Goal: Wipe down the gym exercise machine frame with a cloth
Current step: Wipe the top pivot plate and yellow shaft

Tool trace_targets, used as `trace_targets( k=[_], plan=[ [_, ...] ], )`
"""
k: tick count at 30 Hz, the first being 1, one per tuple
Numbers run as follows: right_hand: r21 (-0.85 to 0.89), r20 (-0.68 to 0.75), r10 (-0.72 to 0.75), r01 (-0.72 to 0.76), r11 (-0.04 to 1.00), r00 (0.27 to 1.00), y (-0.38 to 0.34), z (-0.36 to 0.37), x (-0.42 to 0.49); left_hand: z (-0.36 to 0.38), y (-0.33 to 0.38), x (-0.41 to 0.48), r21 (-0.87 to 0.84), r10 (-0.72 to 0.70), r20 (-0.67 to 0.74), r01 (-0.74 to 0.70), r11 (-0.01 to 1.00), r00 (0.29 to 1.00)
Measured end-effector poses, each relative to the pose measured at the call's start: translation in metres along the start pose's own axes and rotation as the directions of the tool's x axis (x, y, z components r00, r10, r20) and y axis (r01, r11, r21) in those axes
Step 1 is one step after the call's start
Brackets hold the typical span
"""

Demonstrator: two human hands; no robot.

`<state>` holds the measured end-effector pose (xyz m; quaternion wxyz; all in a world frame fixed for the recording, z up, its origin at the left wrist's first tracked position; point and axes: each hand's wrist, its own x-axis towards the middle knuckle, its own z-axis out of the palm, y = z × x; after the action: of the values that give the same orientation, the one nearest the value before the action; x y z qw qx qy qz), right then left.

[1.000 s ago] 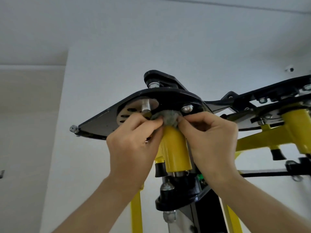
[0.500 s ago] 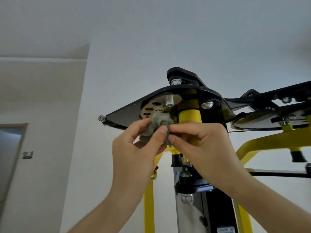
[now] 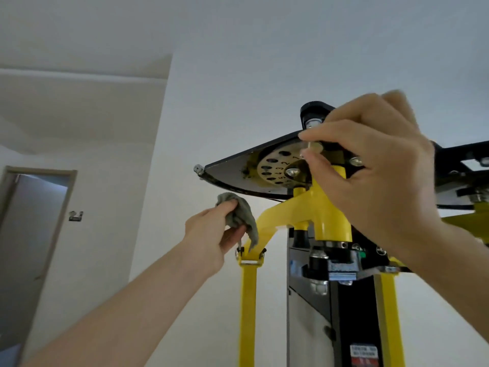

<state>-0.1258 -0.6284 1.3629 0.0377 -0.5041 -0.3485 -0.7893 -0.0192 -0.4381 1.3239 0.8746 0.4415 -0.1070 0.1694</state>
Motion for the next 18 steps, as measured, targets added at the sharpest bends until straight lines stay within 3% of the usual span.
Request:
trace_targets(
  k=[7,12,15,18],
  plan=[
    [0.092,0.312,0.132,-0.168,0.981,0.941,0.023,-0.001,0.005,0.022,0.012,0.026,-0.167,-0.048,0.102,0.065,0.984,0.994],
    [0.085,0.325,0.133,-0.169,0.982,0.936,0.025,0.001,0.001,0.044,0.012,0.023,-0.313,-0.061,0.117,0.095,0.945,0.991],
    [0.088,0.314,0.156,-0.192,0.977,0.937,0.024,0.003,0.002,0.050,0.010,0.014,-0.357,-0.018,0.185,0.085,0.930,0.983],
    [0.115,0.306,0.169,-0.212,0.970,0.937,0.025,0.003,0.002,0.048,0.013,0.003,-0.470,0.019,0.158,0.058,0.881,0.987]
  ],
)
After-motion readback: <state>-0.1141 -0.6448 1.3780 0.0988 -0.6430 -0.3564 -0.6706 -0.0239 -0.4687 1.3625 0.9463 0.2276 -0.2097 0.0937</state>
